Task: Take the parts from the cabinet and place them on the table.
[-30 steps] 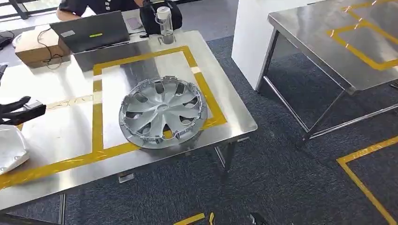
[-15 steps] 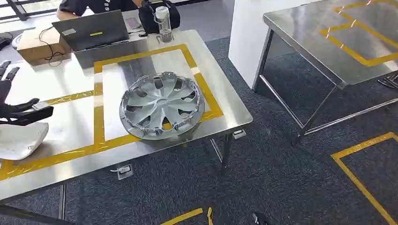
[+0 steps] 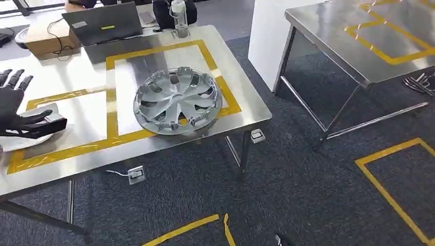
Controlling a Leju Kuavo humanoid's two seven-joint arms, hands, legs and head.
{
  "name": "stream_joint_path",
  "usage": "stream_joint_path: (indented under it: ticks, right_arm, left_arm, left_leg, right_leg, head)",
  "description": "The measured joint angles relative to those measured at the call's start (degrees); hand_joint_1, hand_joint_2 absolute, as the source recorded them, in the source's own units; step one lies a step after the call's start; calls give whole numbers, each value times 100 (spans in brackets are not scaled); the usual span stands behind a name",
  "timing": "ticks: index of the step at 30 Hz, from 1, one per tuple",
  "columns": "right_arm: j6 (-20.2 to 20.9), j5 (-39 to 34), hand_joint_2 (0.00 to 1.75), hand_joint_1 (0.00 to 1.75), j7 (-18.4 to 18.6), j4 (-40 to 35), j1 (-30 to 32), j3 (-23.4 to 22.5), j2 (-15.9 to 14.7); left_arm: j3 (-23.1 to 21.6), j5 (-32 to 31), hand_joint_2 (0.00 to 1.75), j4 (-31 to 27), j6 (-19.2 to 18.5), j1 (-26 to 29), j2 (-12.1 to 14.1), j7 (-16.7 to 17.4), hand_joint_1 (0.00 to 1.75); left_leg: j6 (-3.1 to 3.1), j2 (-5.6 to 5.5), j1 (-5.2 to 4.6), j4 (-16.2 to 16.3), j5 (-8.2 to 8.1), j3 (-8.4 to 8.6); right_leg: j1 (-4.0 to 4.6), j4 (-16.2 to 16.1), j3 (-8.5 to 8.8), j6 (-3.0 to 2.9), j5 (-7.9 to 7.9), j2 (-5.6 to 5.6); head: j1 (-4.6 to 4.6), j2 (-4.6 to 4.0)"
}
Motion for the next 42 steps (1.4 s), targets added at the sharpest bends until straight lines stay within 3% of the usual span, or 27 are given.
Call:
stream_joint_path:
  ticks: [2,3,5,6,7,9,11,12,13,17,20,21,22,24,26,27,28,31,32,33,34,36,37,38,40,41,42]
  right_arm:
    - [2,20,0,0,9,0,7,-13,4]
    - [0,26,0,0,-2,0,2,-22,0]
    - [18,44,0,0,0,0,1,-31,-4]
    - [20,50,0,0,0,0,3,-31,-4]
    - [26,63,0,0,11,0,2,-31,-4]
    - [28,85,0,0,11,0,2,-31,-4]
    - [28,98,0,0,11,0,-1,-31,-4]
    - [28,98,0,0,13,0,-1,-31,-4]
    - [31,98,0,0,13,0,-6,-31,-4]
    - [37,160,0,0,-9,0,22,-33,-4]
    - [17,221,0,0,5,0,27,-33,0]
    - [-13,236,0,0,24,0,22,-33,0]
    - [-46,240,0,0,24,0,20,-33,0]
    - [-87,238,0,0,24,0,18,-33,0]
    - [-81,236,0,0,24,0,14,-33,-2]
    - [-74,225,0,0,24,0,4,-33,-2]
    - [-72,221,0,0,24,0,-3,-33,-2]
    - [-70,214,0,0,2,2,-2,-33,4]
    - [-74,203,0,0,2,4,0,-33,18]
    - [-77,203,0,0,0,4,-13,-33,24]
    - [-79,203,0,0,-18,2,-11,-33,24]
    - [-46,203,0,0,-17,2,7,-33,24]
    - [-17,190,0,0,-17,2,5,-33,24]
    - [6,166,0,0,-17,2,4,-35,24]
    - [20,157,0,0,-17,2,1,-42,24]
    - [22,162,0,0,-17,2,0,-42,24]
    - [31,166,0,0,-17,2,-5,-42,24]
  left_arm:
    - [0,0,0,2,20,16,7,9,0]
    - [0,0,0,4,28,19,20,6,0]
    - [0,0,0,11,37,25,37,-5,0]
    - [0,0,0,18,37,50,37,-13,0]
    - [0,0,0,30,29,75,42,-28,0]
    - [0,0,0,42,-4,94,52,-39,0]
    - [0,2,0,33,-26,91,61,-50,0]
    - [0,2,0,24,-31,87,77,-53,0]
    - [0,2,0,9,-37,84,74,-59,0]
    - [-2,0,0,15,-79,67,79,-77,0]
    - [-2,-2,0,11,-92,53,74,-90,0]
    - [-2,-2,0,13,-94,53,74,-90,0]
    - [-2,-2,0,13,-96,54,74,-92,0]
    - [-2,-2,0,17,-125,65,74,-101,0]
    - [-2,-2,0,17,-131,65,77,-105,0]
    - [-2,-2,0,13,-131,63,74,-107,0]
    - [-2,-2,0,-4,-133,63,79,-105,0]
    - [-2,0,0,-4,-136,51,61,-90,0]
    - [-2,2,0,0,-133,59,79,-83,0]
    - [-2,4,0,7,-129,60,85,-72,0]
    - [-2,7,0,11,-129,49,105,-57,0]
    - [-2,7,0,11,-133,49,85,-55,0]
    - [-2,7,0,13,-142,54,79,-57,0]
    - [-2,7,0,22,-146,57,79,-59,0]
    - [-2,7,0,28,-149,56,83,-59,0]
    - [-2,7,0,26,-153,52,83,-68,0]
    - [-2,4,0,24,-175,42,92,-79,0]
  left_leg:
    - [-62,-4,4,-5,23,-48]
    - [-101,-16,0,116,-208,-127]
    - [-172,-16,35,857,-858,-325]
    - [-202,-16,45,1274,-1080,-414]
    - [-225,-16,52,1595,-1144,-447]
    - [-238,-14,74,1495,-836,-215]
    - [-230,-15,92,644,-538,441]
    - [-202,-21,91,155,-772,741]
    - [-147,-34,37,-106,-840,913]
    - [66,-21,14,-150,-622,746]
    - [142,-46,24,-150,-409,523]
    - [144,-65,22,-144,-335,425]
    - [138,-95,20,-136,-263,324]
    - [110,-159,23,-116,-126,120]
    - [60,-248,38,-73,-16,-52]
    - [28,-284,45,-33,29,-107]
    - [-13,-327,22,-6,62,-175]
    - [-134,-464,46,-71,237,-168]
    - [-170,-489,44,-97,274,-203]
    - [-167,-312,59,-25,144,-255]
    - [-187,-152,59,231,-204,-358]
    - [-236,-61,73,1080,-820,-562]
    - [-256,-51,74,1496,-967,-642]
    - [-261,-50,75,1714,-940,-634]
    - [-242,-51,74,1491,-581,-304]
    - [-214,-50,72,1094,-421,24]
    - [-178,-49,68,582,-437,435]
  right_leg:
    - [-62,-96,-48,-75,149,-21]
    - [-59,-120,-108,-98,213,-32]
    - [-61,-119,-253,-137,332,-41]
    - [-60,-113,-327,-138,392,-47]
    - [-60,-106,-416,-134,457,-52]
    - [-62,-82,-581,-114,571,-56]
    - [-63,-62,-717,-75,685,-56]
    - [-59,-57,-747,-46,733,-52]
    - [-55,-51,-770,-4,784,-50]
    - [-101,-147,-817,157,968,-35]
    - [-113,670,-1136,213,-70,-31]
    - [-113,1149,-1254,227,-348,-31]
    - [-110,1545,-1314,230,-444,-31]
    - [-106,1690,-1137,215,-158,-26]
    - [-108,1022,-549,190,144,43]
    - [-122,492,-132,175,64,214]
    - [-114,9,176,124,-203,330]
    - [-62,32,124,32,-135,219]
    - [-107,0,102,-32,-67,152]
    - [-110,-18,45,-88,-1,72]
    - [-103,-19,-25,-136,66,46]
    - [-89,-16,-170,-139,185,-46]
    - [-80,-12,-259,-141,250,-95]
    - [-73,-11,-340,-140,314,-129]
    - [-56,-6,-508,-129,443,-178]
    - [-50,-4,-584,-115,506,-188]
    - [-46,0,-625,-97,566,-193]
  head:
    - [7,0]
    - [-4,0]
    - [-22,0]
    - [-20,0]
    - [-20,0]
    - [-22,0]
    - [-22,0]
    - [-20,0]
    - [-15,0]
    - [-37,0]
    - [-4,0]
    - [-9,0]
    - [-2,0]
    - [-2,0]
    - [-2,0]
    - [-2,0]
    - [1,0]
    - [-7,0]
    - [-13,0]
    - [-11,0]
    - [-55,0]
    - [-59,0]
    - [-57,0]
    - [-61,0]
    - [-59,0]
    - [-59,0]
    - [-57,0]
